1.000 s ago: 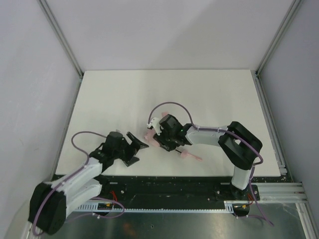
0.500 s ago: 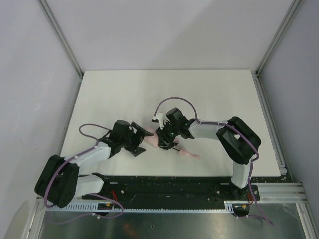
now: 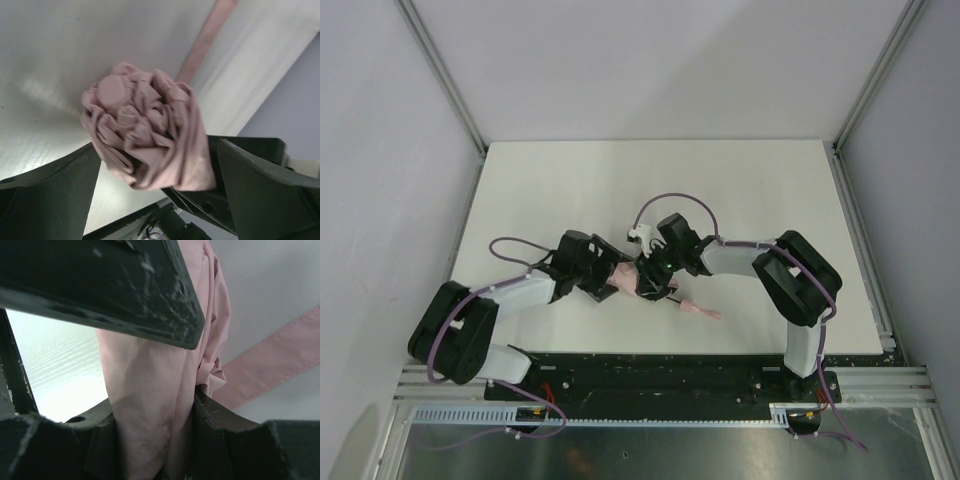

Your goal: Put away the umbrella

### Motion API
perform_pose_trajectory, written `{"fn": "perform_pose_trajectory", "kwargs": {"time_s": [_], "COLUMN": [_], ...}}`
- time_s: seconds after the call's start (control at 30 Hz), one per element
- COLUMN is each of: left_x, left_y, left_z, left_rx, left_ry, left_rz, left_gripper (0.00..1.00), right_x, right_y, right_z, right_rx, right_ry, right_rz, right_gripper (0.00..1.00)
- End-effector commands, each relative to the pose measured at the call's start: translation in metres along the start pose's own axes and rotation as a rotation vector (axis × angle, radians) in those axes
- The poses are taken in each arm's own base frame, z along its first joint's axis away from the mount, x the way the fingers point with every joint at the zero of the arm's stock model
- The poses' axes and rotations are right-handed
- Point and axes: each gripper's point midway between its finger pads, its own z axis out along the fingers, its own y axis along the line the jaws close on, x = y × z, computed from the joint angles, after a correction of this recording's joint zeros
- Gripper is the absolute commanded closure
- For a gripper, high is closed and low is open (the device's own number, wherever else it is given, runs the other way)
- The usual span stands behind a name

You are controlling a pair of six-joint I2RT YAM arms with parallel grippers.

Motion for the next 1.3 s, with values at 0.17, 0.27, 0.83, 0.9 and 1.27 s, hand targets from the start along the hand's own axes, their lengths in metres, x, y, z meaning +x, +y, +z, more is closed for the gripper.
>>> {"fn": "perform_pose_trajectory", "kwargs": {"time_s": [0.17, 0.27, 0.83, 0.9, 1.27], "left_x": [-0.004, -0.008, 0.002, 0.002, 0.005], "left_y": [0.025, 0.035, 0.081, 0.082, 0.086], "left_z": [0.028, 0.034, 0.051, 0.05, 0.045], "left_rx": [-0.102, -0.136, -0.313, -0.332, -0.397], "left_ry": [-0.023, -0.044, 0.047, 0.049, 0.071], "left_rz": [0.017, 0.045, 0.102, 0.102, 0.069], "left_gripper": [0.15, 0.26, 1.0, 1.0, 1.0], "right_x": [0.074, 0.072, -0.004, -0.02, -0.066], "right_y": [0.001, 0.0, -0.012, -0.012, -0.012], "right_z": [0.001, 0.002, -0.039, -0.051, -0.064], "right_rx": [-0.068, -0.1, 0.034, 0.068, 0.479], "right_ry": [0.208, 0.206, 0.041, 0.015, -0.048], "right_rz": [0.195, 0.219, 0.303, 0.278, -0.045], "right_gripper": [1.0, 1.0, 0.6, 0.42, 0.13]}}
